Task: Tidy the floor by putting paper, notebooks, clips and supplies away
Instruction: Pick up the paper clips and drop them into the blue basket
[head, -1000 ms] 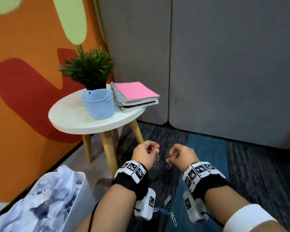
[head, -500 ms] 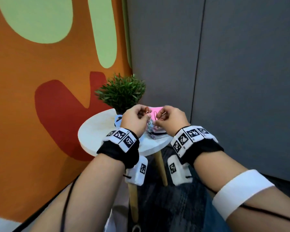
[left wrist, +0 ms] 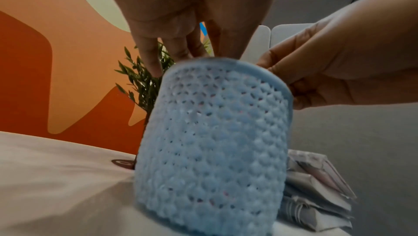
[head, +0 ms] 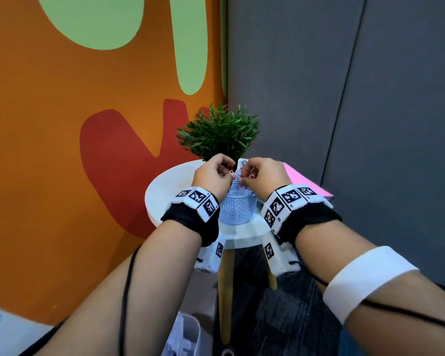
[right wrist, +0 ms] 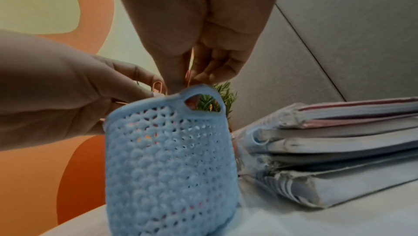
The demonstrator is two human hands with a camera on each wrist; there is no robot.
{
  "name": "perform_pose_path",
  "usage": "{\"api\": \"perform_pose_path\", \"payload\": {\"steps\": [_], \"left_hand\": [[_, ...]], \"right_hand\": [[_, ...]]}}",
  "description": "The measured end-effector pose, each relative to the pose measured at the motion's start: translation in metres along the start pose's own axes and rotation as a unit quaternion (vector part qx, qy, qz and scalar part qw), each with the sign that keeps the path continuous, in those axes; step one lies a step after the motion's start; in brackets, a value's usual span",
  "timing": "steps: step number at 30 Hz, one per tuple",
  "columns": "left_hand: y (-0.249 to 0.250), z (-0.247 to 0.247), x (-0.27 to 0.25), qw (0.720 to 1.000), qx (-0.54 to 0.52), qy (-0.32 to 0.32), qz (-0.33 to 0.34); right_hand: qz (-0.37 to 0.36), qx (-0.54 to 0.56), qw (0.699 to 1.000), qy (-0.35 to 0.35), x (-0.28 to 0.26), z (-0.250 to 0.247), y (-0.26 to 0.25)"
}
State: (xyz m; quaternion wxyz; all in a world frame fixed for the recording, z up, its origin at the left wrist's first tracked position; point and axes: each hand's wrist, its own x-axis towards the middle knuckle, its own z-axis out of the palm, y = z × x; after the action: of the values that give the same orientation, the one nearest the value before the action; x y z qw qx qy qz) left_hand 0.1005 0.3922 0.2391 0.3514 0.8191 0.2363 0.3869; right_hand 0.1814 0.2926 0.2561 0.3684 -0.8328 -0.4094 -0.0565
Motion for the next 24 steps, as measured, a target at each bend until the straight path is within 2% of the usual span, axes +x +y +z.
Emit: {"api": "perform_pose_path", "payload": {"steps": [4, 10, 13, 16, 24], "left_hand": [[-0.008, 0.005, -0.004, 1.0, 0.012, -0.014, -0.009], [-0.007, 0.006, -0.008, 0.997, 0.077, -0.017, -0.006], [-0.004, 0.003, -0.006, 0.995, 0.097, -0.016, -0.001], [-0.001, 0.0, -0.007, 0.995, 0.103, -0.006, 0.002], [0.014, 0.0, -0.019, 0.997, 0.074, 0.014, 0.004]], "right_hand": [[-0.009, -0.04, 0.999, -0.018, -0.002, 0.0, 0.003], [-0.024, -0.026, 0.999, -0.031, -0.006, 0.0, 0.003], [-0.031, -0.011, 0.999, -0.015, -0.007, 0.0, 0.005], [-0.034, -0.011, 0.999, 0.011, -0.008, 0.0, 0.006], [-0.042, -0.013, 0.999, 0.014, -0.024, -0.005, 0.013]]}}
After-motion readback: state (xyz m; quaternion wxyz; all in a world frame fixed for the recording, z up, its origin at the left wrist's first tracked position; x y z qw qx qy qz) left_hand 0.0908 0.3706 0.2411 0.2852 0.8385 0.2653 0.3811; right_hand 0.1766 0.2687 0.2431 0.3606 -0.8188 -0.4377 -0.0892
